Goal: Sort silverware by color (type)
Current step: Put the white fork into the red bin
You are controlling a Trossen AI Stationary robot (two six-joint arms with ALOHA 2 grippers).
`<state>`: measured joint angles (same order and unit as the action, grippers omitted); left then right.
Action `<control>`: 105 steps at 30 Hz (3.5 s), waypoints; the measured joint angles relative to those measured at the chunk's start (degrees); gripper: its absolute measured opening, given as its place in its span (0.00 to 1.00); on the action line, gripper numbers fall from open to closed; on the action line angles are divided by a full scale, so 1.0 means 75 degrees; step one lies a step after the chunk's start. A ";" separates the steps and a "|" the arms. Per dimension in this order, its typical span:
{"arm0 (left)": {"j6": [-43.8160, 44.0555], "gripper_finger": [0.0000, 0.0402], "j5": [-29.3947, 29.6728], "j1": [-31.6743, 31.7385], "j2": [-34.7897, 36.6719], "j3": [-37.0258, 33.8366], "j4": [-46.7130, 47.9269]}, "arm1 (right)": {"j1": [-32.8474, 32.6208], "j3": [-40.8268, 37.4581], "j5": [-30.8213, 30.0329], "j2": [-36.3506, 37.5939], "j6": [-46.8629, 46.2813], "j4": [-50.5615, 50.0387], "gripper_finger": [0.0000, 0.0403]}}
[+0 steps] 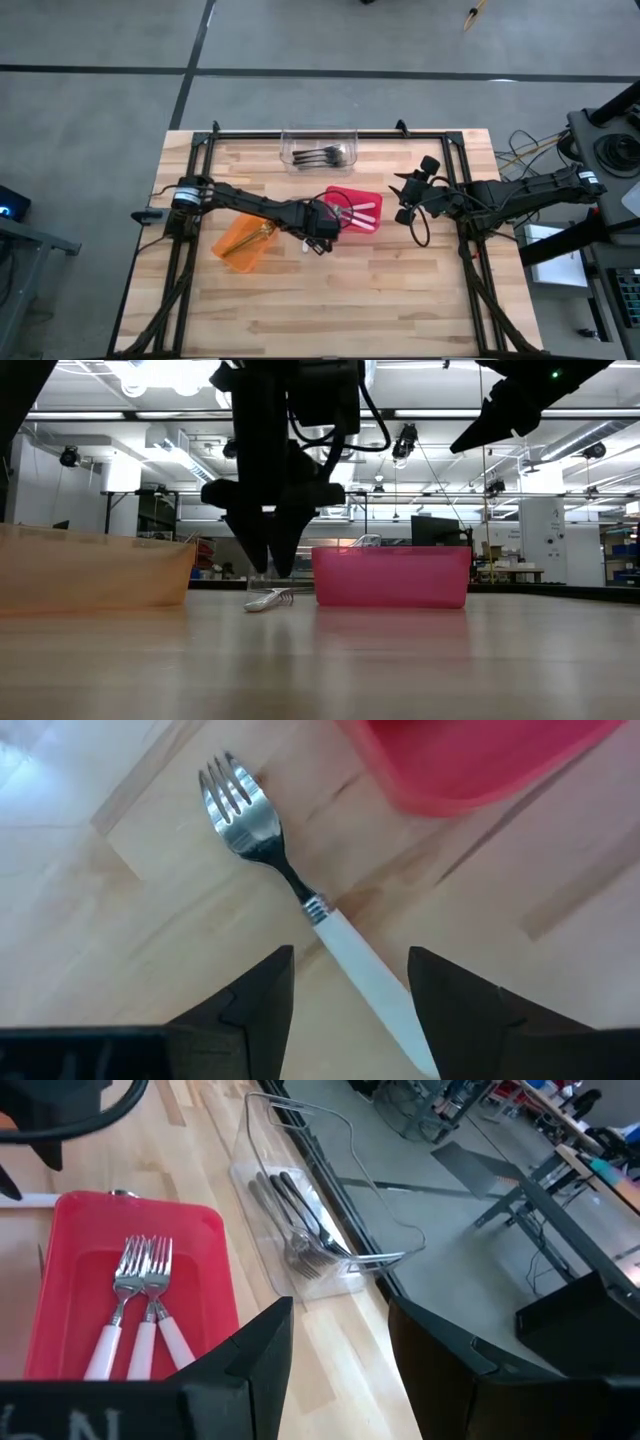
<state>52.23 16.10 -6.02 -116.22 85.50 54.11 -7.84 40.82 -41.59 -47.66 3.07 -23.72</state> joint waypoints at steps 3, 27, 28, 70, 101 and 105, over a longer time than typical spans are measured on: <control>0.0000 0.44 0.0069 0.0003 0.0000 -0.0173 -0.0211 | 0.0000 0.0000 0.0000 0.0000 0.0011 0.0007 0.39; 0.0137 0.31 0.0091 0.0000 0.0015 -0.1096 -0.1446 | 0.0000 0.0000 -0.0003 -0.0003 0.0082 0.0063 0.39; 0.0136 0.30 0.0089 0.0000 0.0015 -0.1093 -0.1441 | 0.0000 0.0000 -0.0003 -0.0003 0.0082 0.0063 0.39; -0.2163 0.30 0.0612 -0.0413 0.1346 -0.0860 -0.1082 | -0.0020 0.0000 0.0915 0.0000 -0.1660 0.0010 0.39; -0.2991 0.30 0.3540 -0.2505 0.1562 -0.2175 -0.3969 | -0.0073 -0.0055 0.2145 -0.0073 -0.1933 0.0491 0.39; -0.3395 0.30 0.3687 -0.2343 0.1562 -0.3097 -0.5396 | -0.0073 -0.0055 0.2142 -0.0073 -0.1798 0.0491 0.39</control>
<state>26.77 43.75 -23.59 -104.51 62.27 13.64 -8.38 40.40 -25.52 -48.21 -10.41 -20.04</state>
